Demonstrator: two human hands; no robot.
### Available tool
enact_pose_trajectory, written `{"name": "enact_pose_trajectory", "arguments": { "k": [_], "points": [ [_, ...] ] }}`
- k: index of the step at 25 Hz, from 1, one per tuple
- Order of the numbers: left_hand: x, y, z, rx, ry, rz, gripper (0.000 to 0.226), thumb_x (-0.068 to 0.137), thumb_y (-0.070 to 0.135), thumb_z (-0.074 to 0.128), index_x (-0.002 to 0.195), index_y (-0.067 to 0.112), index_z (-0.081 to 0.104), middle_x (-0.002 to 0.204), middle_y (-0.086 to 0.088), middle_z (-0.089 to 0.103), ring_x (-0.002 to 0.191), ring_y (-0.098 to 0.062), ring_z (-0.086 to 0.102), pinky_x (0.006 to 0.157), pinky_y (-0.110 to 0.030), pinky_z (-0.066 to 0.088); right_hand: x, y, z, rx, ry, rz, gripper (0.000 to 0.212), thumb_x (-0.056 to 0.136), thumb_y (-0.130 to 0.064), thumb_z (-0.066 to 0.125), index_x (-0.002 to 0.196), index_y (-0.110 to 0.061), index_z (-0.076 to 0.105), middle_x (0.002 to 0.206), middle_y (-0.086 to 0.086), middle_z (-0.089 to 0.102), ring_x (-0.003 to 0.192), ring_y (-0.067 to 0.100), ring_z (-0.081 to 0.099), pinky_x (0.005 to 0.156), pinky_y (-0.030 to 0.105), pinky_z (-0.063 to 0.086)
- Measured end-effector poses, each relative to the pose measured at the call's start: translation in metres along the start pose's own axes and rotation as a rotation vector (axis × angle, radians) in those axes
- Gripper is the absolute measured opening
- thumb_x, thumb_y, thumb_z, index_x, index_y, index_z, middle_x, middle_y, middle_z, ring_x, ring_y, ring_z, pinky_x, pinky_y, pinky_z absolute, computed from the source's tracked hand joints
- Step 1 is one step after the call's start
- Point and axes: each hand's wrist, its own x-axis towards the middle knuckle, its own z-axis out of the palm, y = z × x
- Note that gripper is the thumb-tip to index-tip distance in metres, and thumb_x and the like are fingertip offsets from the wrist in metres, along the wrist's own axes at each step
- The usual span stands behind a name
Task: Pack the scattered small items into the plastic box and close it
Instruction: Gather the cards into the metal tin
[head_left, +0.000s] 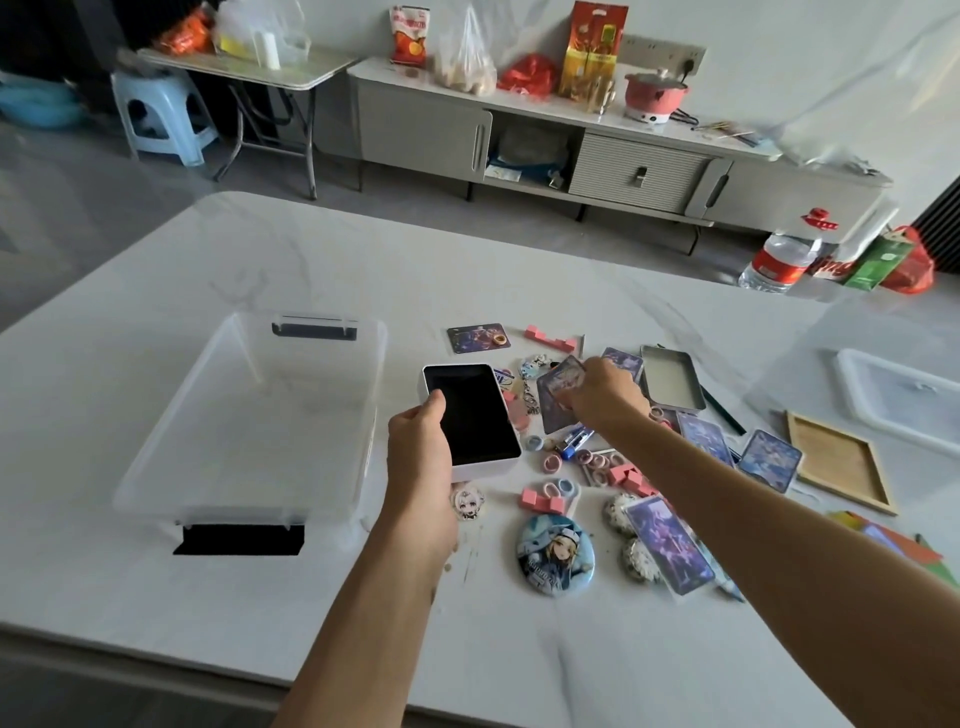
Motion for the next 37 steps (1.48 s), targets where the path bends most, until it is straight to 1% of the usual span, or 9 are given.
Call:
{"name": "enact_pose_trajectory", "arguments": {
  "k": [3,6,9,14,18,21,26,32,37],
  "points": [
    [-0.002,-0.003,0.001,0.009,-0.029,-0.004,0.025,0.097,0.038,0.052,0.104,0.016,0.059,0.107,-0.011,0.066,0.099,-0.028,0.064,0.09,-0.038,0.049,-0.019,0.008,-0.033,0.475,0.052,-0.015,0.015,0.092,-0.019,0.061,0.079,-0.011,0.061,0.077,0.007,0.068,0.065,0.019,0.063,0.052,0.025,0.047],
    [0.0,-0.008,0.003,0.023,-0.06,0.009,0.03,0.099,0.036,0.051,0.114,0.011,0.057,0.104,-0.008,0.065,0.091,-0.024,0.062,0.083,-0.037,0.052,-0.058,0.003,-0.065,0.928,-0.174,-0.141,0.011,0.09,-0.011,0.064,0.079,-0.006,0.063,0.066,0.003,0.072,0.061,0.015,0.07,0.049,0.021,0.052],
    [-0.003,-0.01,0.009,0.03,-0.08,0.024,0.022,0.1,0.03,0.051,0.098,0.01,0.058,0.092,-0.011,0.058,0.08,-0.023,0.053,0.069,-0.033,0.039,-0.083,-0.013,-0.061,0.743,-0.285,-0.256,0.012,0.088,-0.013,0.067,0.088,-0.002,0.067,0.075,0.008,0.075,0.066,0.018,0.072,0.059,0.025,0.058],
    [-0.009,-0.009,0.016,-0.054,-0.148,0.054,0.026,0.101,0.021,0.049,0.082,0.009,0.063,0.074,-0.008,0.069,0.061,-0.019,0.066,0.055,-0.025,0.049,-0.095,-0.031,-0.044,0.552,-0.229,-0.243,0.009,0.085,-0.017,0.071,0.086,-0.009,0.066,0.082,0.014,0.073,0.073,0.032,0.07,0.068,0.05,0.056],
    [-0.006,-0.012,0.017,0.06,-0.129,0.097,0.025,0.099,0.016,0.048,0.087,0.0,0.063,0.071,-0.009,0.065,0.052,-0.012,0.06,0.042,-0.015,0.04,-0.094,-0.033,-0.04,0.573,-0.225,-0.198,0.012,0.086,-0.021,0.069,0.082,-0.012,0.064,0.074,0.006,0.071,0.065,0.024,0.069,0.06,0.043,0.058],
    [-0.007,-0.012,0.017,0.13,-0.087,0.175,0.022,0.096,0.011,0.049,0.075,0.005,0.053,0.058,-0.005,0.05,0.033,-0.004,0.041,0.034,-0.011,0.027,-0.098,-0.039,-0.028,0.496,-0.157,-0.211,0.018,0.094,-0.02,0.052,0.078,-0.016,0.057,0.078,0.005,0.066,0.063,0.017,0.059,0.05,0.03,0.045],
    [-0.013,-0.011,0.017,0.046,-0.078,0.149,0.017,0.097,0.013,0.05,0.098,-0.002,0.057,0.066,-0.007,0.052,0.03,-0.001,0.041,0.032,-0.009,0.028,-0.101,-0.039,-0.016,0.422,-0.029,-0.256,0.015,0.093,-0.019,0.048,0.099,-0.014,0.061,0.088,0.003,0.066,0.075,0.017,0.061,0.058,0.029,0.049],
    [-0.014,-0.007,0.013,0.047,-0.084,0.143,0.017,0.097,0.013,0.051,0.088,0.001,0.058,0.054,-0.004,0.046,0.028,-0.005,0.041,0.033,-0.012,0.029,-0.103,-0.042,-0.015,0.292,0.045,-0.322,0.008,0.086,-0.024,0.059,0.085,-0.016,0.059,0.076,-0.003,0.062,0.07,0.016,0.056,0.053,0.023,0.041],
    [0.007,-0.008,0.004,0.161,0.104,0.127,0.032,0.096,0.019,0.047,0.065,0.01,0.046,0.057,-0.004,0.043,0.05,-0.018,0.039,0.049,-0.026,0.029,-0.062,-0.067,-0.018,-0.082,0.318,-0.675,0.014,0.09,-0.023,0.057,0.083,-0.019,0.068,0.082,-0.001,0.067,0.065,0.017,0.061,0.057,0.033,0.053]
  ]
}}
